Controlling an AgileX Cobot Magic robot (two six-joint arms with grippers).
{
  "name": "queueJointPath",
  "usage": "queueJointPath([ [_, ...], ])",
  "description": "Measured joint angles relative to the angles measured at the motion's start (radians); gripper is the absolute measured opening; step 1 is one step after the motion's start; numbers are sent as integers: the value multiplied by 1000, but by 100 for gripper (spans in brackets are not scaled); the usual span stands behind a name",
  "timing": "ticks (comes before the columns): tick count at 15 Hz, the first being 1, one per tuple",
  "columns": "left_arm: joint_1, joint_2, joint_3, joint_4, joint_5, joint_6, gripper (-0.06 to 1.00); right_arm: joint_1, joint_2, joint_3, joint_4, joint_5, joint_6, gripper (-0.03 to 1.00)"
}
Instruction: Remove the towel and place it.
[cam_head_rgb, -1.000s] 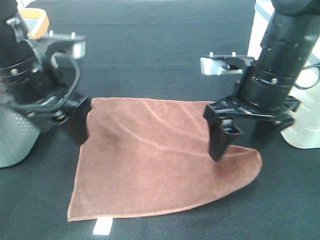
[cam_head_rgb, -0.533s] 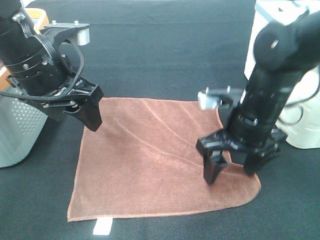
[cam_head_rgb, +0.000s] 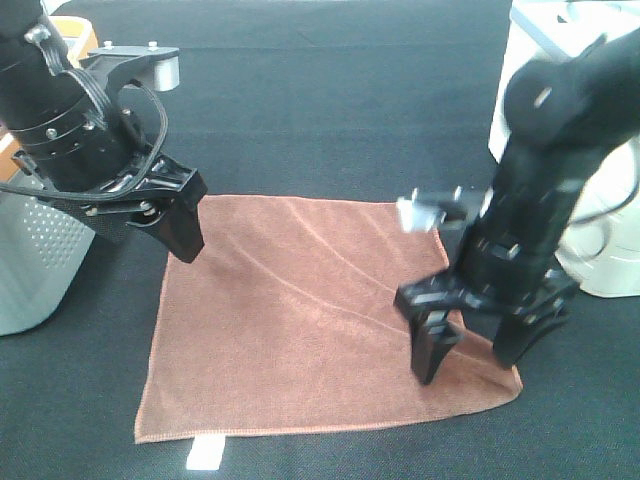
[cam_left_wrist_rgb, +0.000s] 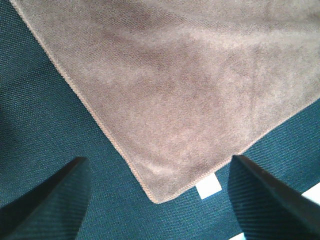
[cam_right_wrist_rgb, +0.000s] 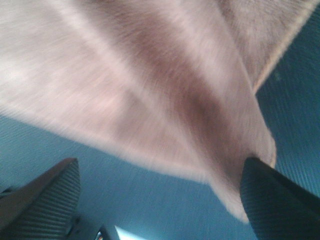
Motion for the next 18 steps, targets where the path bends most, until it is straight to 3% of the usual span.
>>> queueJointPath([
  [6, 0, 0, 0, 0, 0, 0, 73, 0, -301, 0, 25, 42, 12, 82],
  [7, 0, 0, 0, 0, 0, 0, 73, 0, -323, 5, 54, 16, 8, 82],
  [9, 0, 0, 0, 0, 0, 0, 73, 0, -266, 83, 76, -136, -36, 82],
  [11, 0, 0, 0, 0, 0, 0, 73, 0, -156, 122, 31, -98, -62, 82],
  [14, 0, 0, 0, 0, 0, 0, 73, 0, -237, 76, 34, -27, -63, 82],
  [18, 0, 0, 0, 0, 1, 0, 73, 0, -520, -18, 57, -12, -51, 82],
])
